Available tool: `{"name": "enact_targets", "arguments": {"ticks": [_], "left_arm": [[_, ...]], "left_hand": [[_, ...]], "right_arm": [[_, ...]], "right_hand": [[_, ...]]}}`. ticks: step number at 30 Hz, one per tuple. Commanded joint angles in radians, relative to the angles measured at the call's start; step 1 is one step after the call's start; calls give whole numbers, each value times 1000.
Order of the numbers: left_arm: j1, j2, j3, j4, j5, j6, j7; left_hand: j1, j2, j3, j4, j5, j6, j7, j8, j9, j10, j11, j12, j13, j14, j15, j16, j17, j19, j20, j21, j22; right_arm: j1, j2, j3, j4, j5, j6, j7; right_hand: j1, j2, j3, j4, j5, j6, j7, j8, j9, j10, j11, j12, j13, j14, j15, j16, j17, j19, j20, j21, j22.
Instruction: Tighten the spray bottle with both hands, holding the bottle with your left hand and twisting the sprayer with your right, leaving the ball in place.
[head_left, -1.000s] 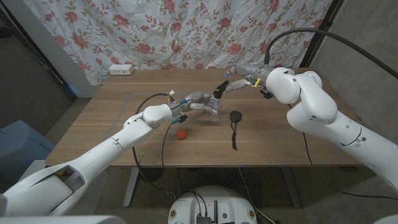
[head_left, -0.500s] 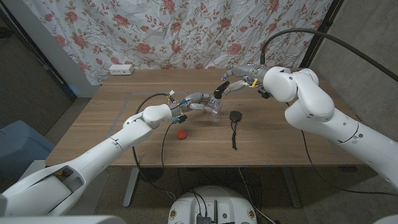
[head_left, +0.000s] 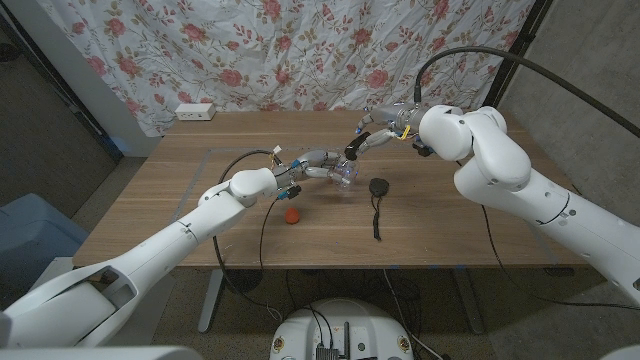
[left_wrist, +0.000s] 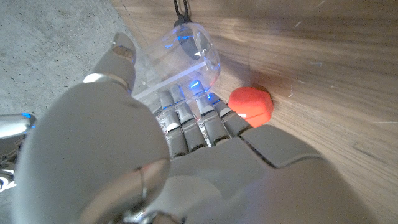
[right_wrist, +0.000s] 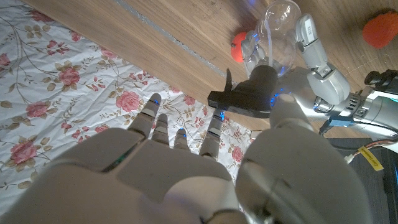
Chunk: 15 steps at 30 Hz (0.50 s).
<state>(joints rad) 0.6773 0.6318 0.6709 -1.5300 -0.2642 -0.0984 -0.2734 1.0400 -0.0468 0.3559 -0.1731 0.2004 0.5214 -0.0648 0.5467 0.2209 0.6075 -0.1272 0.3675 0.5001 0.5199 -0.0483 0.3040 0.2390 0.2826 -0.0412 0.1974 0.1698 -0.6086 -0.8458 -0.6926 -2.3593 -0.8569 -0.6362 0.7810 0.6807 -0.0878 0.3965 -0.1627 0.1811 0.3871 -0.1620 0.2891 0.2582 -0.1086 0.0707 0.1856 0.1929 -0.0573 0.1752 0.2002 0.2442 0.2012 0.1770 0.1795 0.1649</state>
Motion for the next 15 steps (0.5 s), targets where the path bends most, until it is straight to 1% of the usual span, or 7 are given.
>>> {"name": "enact_targets", "arguments": {"ticks": [1,4,6,7,10,12,15], "left_arm": [[-2,-2,4,1,0,-2,-4],[-6,-4,5,5,1,-5,-7],[-9,-6,6,9,1,-8,-11],[-10,-6,7,10,1,-9,-13],[-13,-7,8,13,2,-11,-17],[-15,-8,9,16,2,-13,-20],[-17,-8,9,18,2,-16,-22]], "left_hand": [[-60,130,2,3,4,17,-9,242,3,49,-41,1,6,11,-130,-2,5,7,-60,-3,2],[-59,130,2,3,4,17,-6,243,3,47,-42,0,7,9,-131,-3,6,7,-60,-3,2],[-59,130,2,3,4,17,-7,243,3,48,-43,0,7,10,-131,-3,5,7,-60,-3,2],[-60,130,2,3,4,17,-7,243,3,47,-42,0,7,10,-131,-3,5,7,-60,-3,2],[-60,131,2,4,4,15,-7,243,2,45,-43,-1,7,10,-131,-4,5,7,-59,-3,2],[-61,132,2,5,4,16,-6,244,2,46,-42,-1,8,10,-130,-4,5,7,-59,-3,2],[-61,131,1,4,4,15,-7,244,2,47,-40,-1,8,11,-130,-4,5,7,-59,-3,2]], "right_arm": [[9,16,-5,19,-19,22,5],[2,20,2,20,-14,23,-4],[-1,21,1,20,-22,22,-10],[-4,21,1,20,-25,22,-15],[-17,23,4,17,-34,21,-32],[-21,25,3,17,-44,22,-38],[-28,32,3,19,-55,20,-48]], "right_hand": [[6,1,2,7,-3,45,2,26,8,10,-3,13,3,5,-3,14,4,7,-7,7,2],[4,1,-1,7,-3,72,5,43,12,27,-6,18,3,17,-4,21,5,26,-4,14,2],[3,1,-2,8,-3,88,11,53,15,39,-10,21,3,27,-11,26,6,41,-1,17,2],[3,2,-2,8,-3,99,7,60,17,46,-12,23,3,31,-12,27,6,47,-3,18,2],[4,2,-3,7,-3,116,9,70,19,57,-14,26,3,38,-18,31,6,54,-5,19,1],[4,2,-4,7,-4,136,10,83,22,72,-17,30,3,48,-25,35,7,62,-8,18,1],[5,2,-5,7,-4,152,7,93,25,89,-20,33,3,54,-30,38,7,67,-11,18,1]]}}
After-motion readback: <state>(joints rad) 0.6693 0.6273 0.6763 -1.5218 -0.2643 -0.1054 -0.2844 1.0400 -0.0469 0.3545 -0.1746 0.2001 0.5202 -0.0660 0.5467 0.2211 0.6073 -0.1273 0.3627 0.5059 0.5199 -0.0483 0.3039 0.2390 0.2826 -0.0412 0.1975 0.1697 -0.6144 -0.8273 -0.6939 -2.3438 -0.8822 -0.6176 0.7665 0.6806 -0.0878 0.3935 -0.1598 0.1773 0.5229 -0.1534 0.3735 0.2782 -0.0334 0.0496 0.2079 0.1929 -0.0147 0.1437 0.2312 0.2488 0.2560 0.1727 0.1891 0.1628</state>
